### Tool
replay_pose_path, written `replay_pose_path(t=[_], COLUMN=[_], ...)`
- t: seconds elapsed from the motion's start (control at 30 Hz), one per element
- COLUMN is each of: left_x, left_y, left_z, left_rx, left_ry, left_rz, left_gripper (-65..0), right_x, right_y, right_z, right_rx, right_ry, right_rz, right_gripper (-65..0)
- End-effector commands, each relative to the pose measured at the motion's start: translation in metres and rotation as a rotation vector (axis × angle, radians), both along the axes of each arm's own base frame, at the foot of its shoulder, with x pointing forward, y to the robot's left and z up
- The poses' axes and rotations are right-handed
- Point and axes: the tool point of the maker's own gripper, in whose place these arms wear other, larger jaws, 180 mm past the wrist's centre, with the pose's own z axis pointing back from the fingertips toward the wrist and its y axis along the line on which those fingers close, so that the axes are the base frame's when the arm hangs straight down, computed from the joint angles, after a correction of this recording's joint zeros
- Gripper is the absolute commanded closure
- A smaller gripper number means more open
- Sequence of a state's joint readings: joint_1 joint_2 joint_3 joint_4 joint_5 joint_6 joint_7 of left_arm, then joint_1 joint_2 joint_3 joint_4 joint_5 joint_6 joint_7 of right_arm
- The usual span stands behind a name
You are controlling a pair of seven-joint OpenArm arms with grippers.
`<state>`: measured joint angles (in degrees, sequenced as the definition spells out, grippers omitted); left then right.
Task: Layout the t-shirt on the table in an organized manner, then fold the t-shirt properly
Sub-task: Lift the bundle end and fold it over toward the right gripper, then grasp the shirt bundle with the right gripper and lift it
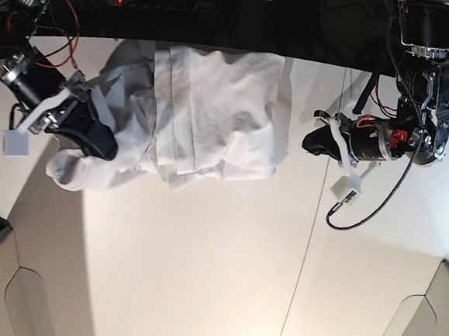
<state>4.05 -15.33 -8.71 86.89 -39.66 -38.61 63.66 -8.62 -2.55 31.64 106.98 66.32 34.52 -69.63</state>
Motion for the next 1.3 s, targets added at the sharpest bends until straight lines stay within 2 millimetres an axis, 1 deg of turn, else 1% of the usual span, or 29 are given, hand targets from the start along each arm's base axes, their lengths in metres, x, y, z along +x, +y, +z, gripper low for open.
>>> replay_pose_path(t=[0.0, 0.13, 0.27, 0.47, 0.6, 0.7, 0.77, 0.9, 1.03, 1.1, 1.27], left_x=[0.011, 0.008, 0.008, 0.012, 0.013, 0.015, 0.018, 0.025, 0.040, 0.050, 0.069], left_y=[-0.002, -0.009, -0.011, -0.011, -0.010, -0.010, -0.011, -0.014, -0.014, -0.014, -0.014], left_z=[0.012, 0.010, 0.010, 0.013, 0.013, 0.015, 0.017, 0.025, 0.037, 0.045, 0.062], left_rx=[-0.023, -0.042, -0.047, -0.057, -0.059, -0.064, -0.072, -0.103, -0.106, -0.107, -0.108], left_ry=[-0.049, -0.042, -0.046, -0.063, -0.065, -0.077, -0.088, -0.110, -0.149, -0.175, -0.226], left_rz=[0.006, 0.008, 0.010, 0.020, 0.031, 0.037, 0.041, 0.046, 0.044, 0.043, 0.040], left_gripper=[0.0, 0.0, 0.0, 0.0, 0.0, 0.0, 0.0, 0.0, 0.0, 0.0, 0.0], right_x=[0.006, 0.009, 0.003, -0.015, -0.030, -0.038, -0.041, -0.040, -0.048, -0.052, -0.053], right_y=[0.015, 0.070, 0.116, 0.169, 0.196, 0.209, 0.214, 0.216, 0.219, 0.221, 0.222], right_z=[0.014, 0.014, 0.010, 0.004, -0.002, -0.012, -0.020, -0.049, -0.076, -0.081, -0.081], right_rx=[0.033, 0.034, -0.027, -0.115, -0.161, -0.205, -0.237, -0.291, -0.343, -0.347, -0.346], right_ry=[-0.055, -0.072, -0.096, -0.129, -0.139, -0.132, -0.124, -0.029, 0.030, 0.042, 0.044], right_rz=[0.013, 0.111, 0.220, 0.355, 0.437, 0.475, 0.486, 0.436, 0.446, 0.459, 0.464], right_gripper=[0.0, 0.0, 0.0, 0.0, 0.0, 0.0, 0.0, 0.0, 0.0, 0.0, 0.0])
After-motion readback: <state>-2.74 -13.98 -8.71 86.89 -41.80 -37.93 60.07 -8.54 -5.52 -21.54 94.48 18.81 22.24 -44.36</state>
